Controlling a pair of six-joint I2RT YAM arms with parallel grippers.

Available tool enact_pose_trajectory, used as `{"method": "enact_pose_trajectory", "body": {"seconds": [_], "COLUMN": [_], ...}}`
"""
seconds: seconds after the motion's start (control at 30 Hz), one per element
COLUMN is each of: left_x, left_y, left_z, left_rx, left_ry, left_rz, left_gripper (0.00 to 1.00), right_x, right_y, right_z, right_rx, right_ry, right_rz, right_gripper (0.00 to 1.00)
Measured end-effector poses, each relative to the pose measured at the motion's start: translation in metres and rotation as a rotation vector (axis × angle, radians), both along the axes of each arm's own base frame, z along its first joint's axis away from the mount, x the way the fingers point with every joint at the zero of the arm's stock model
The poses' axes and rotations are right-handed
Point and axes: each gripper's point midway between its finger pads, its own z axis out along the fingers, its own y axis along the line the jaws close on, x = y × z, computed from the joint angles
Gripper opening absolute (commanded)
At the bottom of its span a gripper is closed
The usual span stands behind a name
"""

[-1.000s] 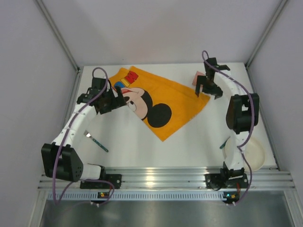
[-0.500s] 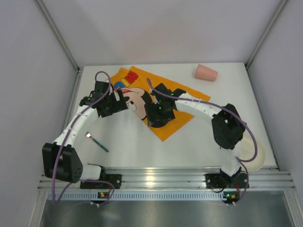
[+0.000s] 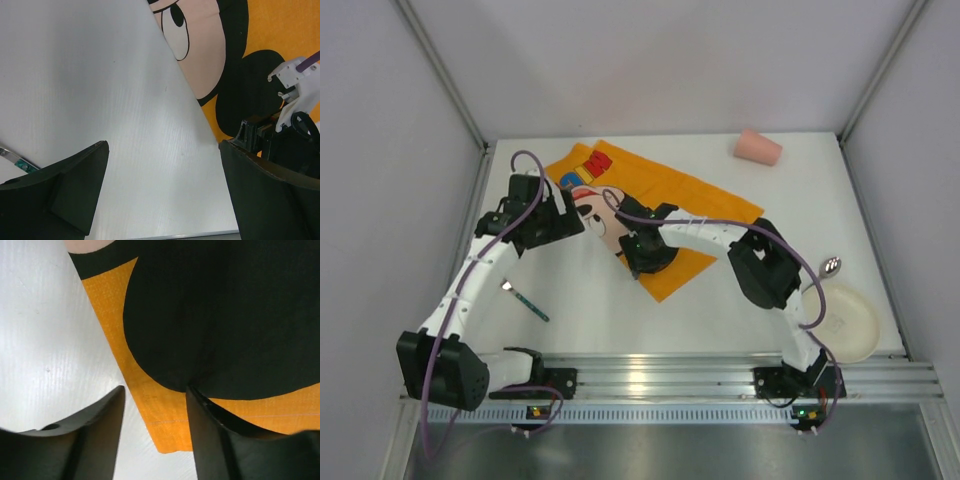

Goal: Set the dinner table for one person

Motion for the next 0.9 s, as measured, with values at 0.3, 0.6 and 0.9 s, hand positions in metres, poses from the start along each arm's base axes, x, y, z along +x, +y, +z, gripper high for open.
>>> {"method": "enact_pose_trajectory", "body": {"seconds": [0.3,0.6,0.9], "left_x": [-0.002,0.01,0.047], "left_y": [0.005,0.004,0.007], "left_z": [-0.002,-0.025,-0.037], "left_rx": [0.029,0.048,0.077], "left_ry": [0.006,0.07,0.078], "left_rz": [-0.003,0.002,0.051], "left_gripper": [0.99,0.98,0.98], "right_x": [-0.005,-0.056,-0.09], "right_y": [-0.017,-0.105,-0.228], "right_z": [-0.008,-0.007,0.047], "right_rx": [-0.15,-0.24,-0.399], "right_ry": [-0.142,-0.154,-0.077], "right_rz": [0.037,-0.023,-0.288], "right_gripper": [0.0,0.01,1.0]}}
